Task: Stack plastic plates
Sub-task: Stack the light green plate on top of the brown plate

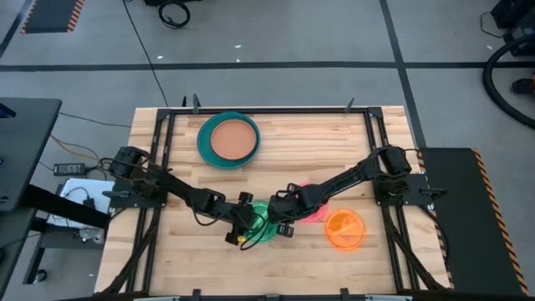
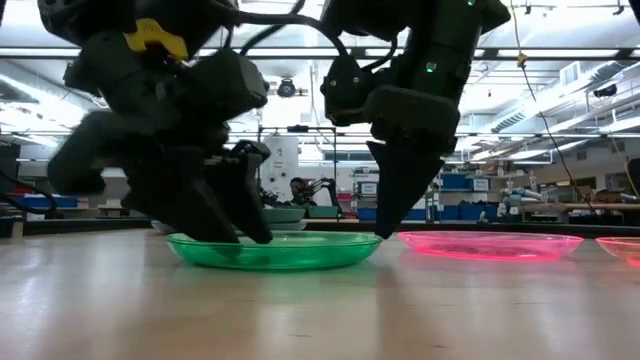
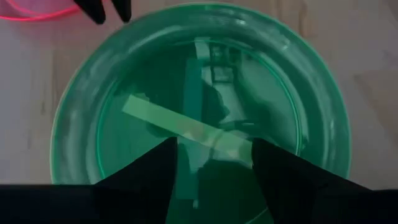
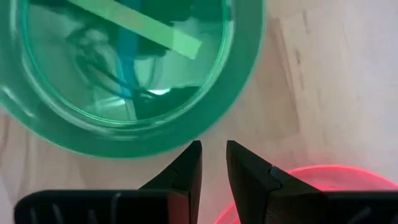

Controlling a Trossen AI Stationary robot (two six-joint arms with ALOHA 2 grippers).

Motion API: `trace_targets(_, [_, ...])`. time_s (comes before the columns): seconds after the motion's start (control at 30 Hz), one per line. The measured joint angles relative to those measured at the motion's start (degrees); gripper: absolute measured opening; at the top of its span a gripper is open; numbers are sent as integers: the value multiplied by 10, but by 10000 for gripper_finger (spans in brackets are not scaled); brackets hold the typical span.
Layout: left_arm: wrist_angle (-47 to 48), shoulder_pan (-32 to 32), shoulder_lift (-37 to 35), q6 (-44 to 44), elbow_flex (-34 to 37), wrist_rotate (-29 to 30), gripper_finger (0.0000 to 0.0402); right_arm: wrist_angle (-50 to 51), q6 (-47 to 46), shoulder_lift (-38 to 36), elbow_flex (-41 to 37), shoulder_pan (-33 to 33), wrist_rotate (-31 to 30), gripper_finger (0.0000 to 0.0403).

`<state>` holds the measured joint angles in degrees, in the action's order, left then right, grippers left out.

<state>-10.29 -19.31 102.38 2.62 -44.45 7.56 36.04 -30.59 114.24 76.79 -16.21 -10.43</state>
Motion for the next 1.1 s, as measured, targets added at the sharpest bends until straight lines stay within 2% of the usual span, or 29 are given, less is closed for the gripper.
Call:
trace_targets(0.3, [-11, 5, 0, 43, 1, 20, 217, -16, 2, 6, 0, -4, 13, 84])
trace_targets(0.5, [-36, 8, 12, 57, 1, 35, 217, 58, -52, -11, 0, -5, 28, 84])
trace_targets(0.67, [-30, 8, -3, 58, 0, 34, 217, 40, -45, -9, 0, -7, 38, 84])
trace_targets(0.9, [105, 9, -19, 56, -63, 22, 217, -10, -31, -9, -25, -17, 32, 84])
trace_targets(1.1, [118, 34, -4, 57, -67, -5, 217, -91, -24, -11, -69, -27, 25, 84])
